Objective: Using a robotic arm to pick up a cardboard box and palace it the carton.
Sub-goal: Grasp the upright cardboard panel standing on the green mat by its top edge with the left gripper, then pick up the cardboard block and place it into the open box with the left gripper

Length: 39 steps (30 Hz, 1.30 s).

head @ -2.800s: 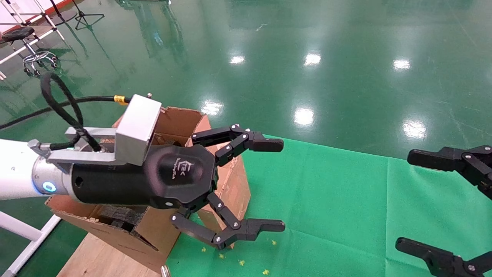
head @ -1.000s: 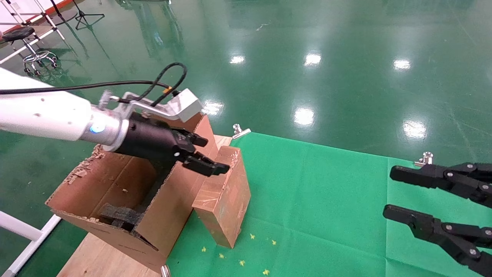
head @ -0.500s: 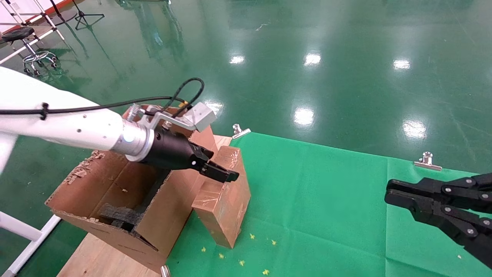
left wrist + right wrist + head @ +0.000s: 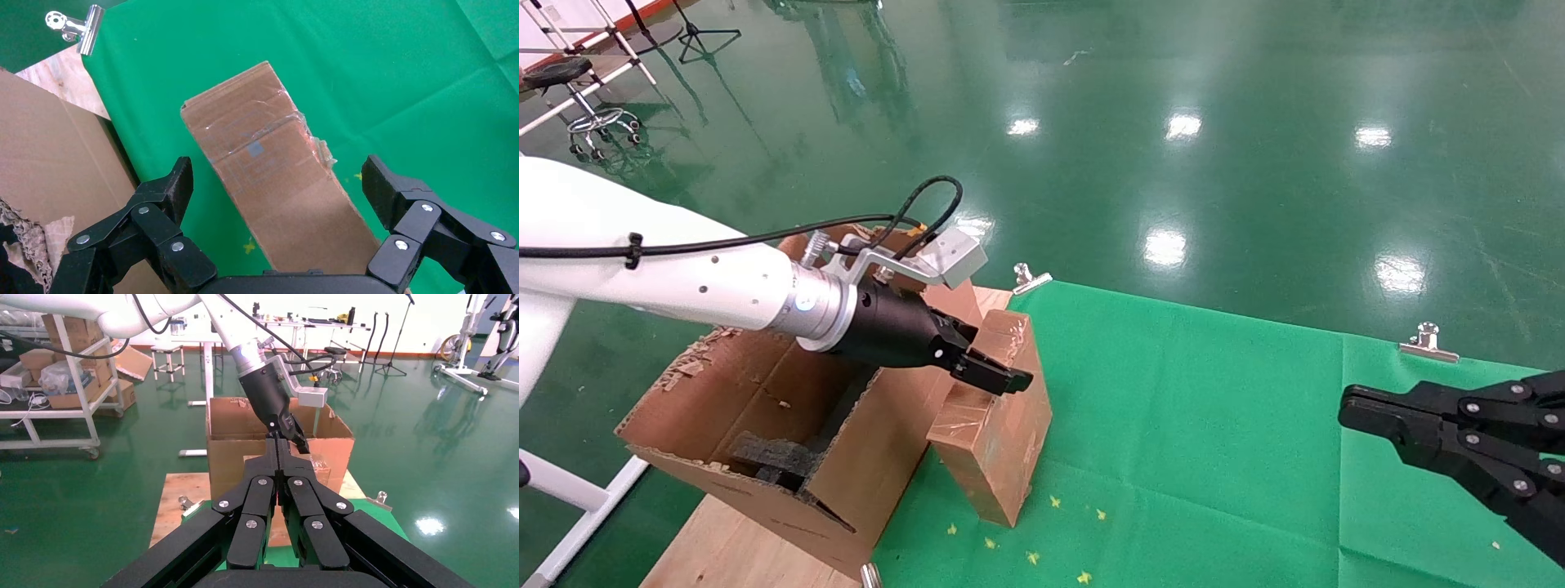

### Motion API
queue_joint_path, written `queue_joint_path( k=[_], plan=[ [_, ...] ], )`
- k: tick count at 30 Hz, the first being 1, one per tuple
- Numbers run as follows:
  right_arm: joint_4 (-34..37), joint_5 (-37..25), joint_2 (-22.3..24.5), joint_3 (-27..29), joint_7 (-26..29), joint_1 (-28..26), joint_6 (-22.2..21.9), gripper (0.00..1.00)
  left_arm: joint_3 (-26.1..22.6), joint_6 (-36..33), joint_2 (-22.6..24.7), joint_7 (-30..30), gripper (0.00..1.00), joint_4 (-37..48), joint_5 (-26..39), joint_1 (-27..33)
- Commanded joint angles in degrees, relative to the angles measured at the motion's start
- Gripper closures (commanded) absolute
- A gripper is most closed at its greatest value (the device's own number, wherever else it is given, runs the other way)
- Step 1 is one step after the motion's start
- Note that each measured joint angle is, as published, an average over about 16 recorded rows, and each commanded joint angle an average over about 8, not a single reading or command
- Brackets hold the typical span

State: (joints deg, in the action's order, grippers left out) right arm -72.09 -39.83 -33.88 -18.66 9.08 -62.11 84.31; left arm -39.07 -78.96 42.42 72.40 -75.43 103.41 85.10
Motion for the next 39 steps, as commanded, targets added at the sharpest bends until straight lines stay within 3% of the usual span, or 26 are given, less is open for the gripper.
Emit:
queue_joint_path(
  k=[1,31,39],
  plan=[
    [0.0,0.0,0.0,0.0,0.0,0.0,0.0,0.0,0.0,0.1,0.0,0.0,0.98,0.0,0.0,0.0],
    [0.0,0.0,0.0,0.0,0.0,0.0,0.0,0.0,0.1,-0.4,-0.2,0.0,1.0,0.0,-0.3,0.1],
    [0.0,0.0,0.0,0.0,0.0,0.0,0.0,0.0,2.3,0.2,-1.6,-3.4,1.0,-0.2,-1.2,4.2]
  ],
)
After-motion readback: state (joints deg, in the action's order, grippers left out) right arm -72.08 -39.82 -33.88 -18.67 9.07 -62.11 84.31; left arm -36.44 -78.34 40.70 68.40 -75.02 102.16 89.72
